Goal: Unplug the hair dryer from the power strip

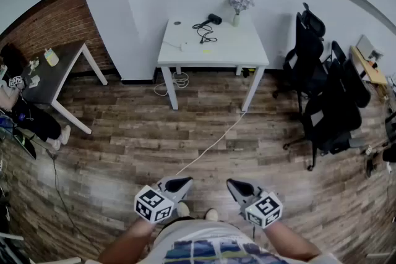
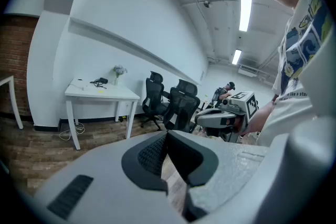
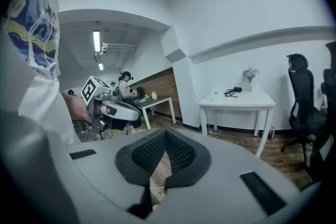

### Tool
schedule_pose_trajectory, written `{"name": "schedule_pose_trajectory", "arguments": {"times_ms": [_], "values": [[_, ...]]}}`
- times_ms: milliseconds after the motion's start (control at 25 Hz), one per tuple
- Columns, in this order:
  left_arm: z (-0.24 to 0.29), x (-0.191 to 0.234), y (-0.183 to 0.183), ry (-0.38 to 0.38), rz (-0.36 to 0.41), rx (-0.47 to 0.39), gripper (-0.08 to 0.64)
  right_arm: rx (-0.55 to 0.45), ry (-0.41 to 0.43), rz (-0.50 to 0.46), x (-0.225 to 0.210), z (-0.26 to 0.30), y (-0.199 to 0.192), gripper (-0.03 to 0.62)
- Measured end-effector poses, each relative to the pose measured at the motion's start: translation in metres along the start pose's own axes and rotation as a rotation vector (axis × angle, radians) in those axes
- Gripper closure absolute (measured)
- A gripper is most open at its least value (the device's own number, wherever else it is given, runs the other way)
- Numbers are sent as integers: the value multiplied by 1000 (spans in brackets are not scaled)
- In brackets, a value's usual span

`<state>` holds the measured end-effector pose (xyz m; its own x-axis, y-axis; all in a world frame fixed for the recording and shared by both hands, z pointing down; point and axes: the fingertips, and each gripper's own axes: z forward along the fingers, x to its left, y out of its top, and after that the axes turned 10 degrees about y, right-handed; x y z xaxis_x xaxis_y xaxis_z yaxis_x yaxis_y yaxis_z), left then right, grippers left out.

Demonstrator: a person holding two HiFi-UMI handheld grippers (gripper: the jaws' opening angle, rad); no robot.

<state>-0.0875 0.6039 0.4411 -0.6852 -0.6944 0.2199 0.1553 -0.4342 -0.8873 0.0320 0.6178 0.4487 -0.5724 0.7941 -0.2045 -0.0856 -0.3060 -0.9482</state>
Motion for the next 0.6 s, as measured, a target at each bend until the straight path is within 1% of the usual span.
{"name": "schedule_pose_trajectory", "arguments": {"times_ms": [120,240,360,520,600], "values": [[6,-16,-2,7,-7,1,558,14,9,8,1,-13,-8,594],[13,-23,-4,18,-4,3,558,8,26,8,-2,-19,-14,594],[17,-31,-8,27,-2,7,558,8,34,33,-4,-27,-24,594],[26,-28,-9,30,-14,22,558,3,22,68,-14,-27,-29,594],[31,-21,-10,32,-16,27,558,2,3,66,-22,-23,-30,591]]}}
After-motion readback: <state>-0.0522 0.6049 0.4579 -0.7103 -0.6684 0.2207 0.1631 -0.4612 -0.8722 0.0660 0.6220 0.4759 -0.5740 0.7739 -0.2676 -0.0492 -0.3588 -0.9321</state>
